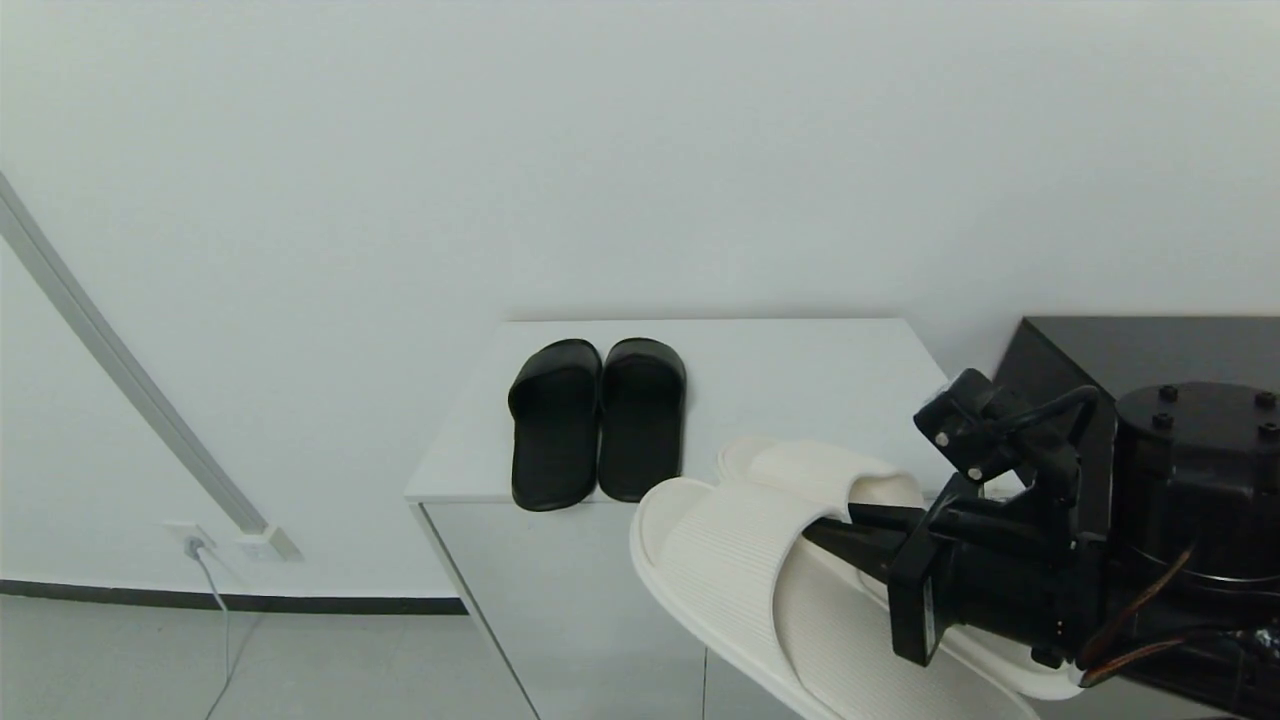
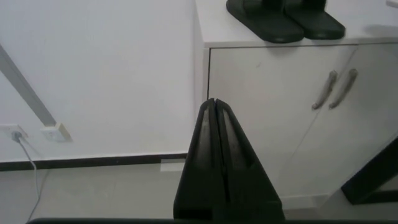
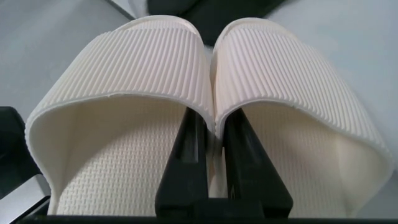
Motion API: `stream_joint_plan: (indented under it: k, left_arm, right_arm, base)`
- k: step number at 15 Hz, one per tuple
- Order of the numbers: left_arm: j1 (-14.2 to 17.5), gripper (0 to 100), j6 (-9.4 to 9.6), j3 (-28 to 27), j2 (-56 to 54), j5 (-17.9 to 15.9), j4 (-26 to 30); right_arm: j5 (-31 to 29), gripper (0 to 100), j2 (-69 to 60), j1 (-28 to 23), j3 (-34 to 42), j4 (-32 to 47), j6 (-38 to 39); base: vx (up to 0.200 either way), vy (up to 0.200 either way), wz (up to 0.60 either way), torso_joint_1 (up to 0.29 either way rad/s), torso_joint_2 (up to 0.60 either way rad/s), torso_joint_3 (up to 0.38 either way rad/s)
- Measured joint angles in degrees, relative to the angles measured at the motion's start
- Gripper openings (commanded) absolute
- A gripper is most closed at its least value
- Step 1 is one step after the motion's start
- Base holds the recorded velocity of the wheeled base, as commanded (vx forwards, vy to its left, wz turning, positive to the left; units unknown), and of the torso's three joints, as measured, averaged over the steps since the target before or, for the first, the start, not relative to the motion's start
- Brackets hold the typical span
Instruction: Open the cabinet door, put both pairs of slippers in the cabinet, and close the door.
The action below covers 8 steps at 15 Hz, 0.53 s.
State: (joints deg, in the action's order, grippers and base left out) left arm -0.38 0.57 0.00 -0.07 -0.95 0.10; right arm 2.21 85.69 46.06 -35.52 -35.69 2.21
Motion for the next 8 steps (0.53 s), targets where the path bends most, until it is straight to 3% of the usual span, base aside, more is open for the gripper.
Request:
stream_joint_plan:
  k: [2,8]
  left_arm:
    - [0.0,0,0.02,0.0,0.0,0.0,0.0]
    - [0.0,0,0.05,0.0,0.0,0.0,0.0]
  right_arm:
    - [0.0,0,-0.3,-0.1,0.8,0.0,-0.1]
    - [0.0,0,-0.6,-0.1,1.3,-0.1,-0.2]
  base:
    - [-0.200,0.000,0.00,0.002,0.00,0.000]
    - [0.000,0.000,0.00,0.000,0.00,0.000]
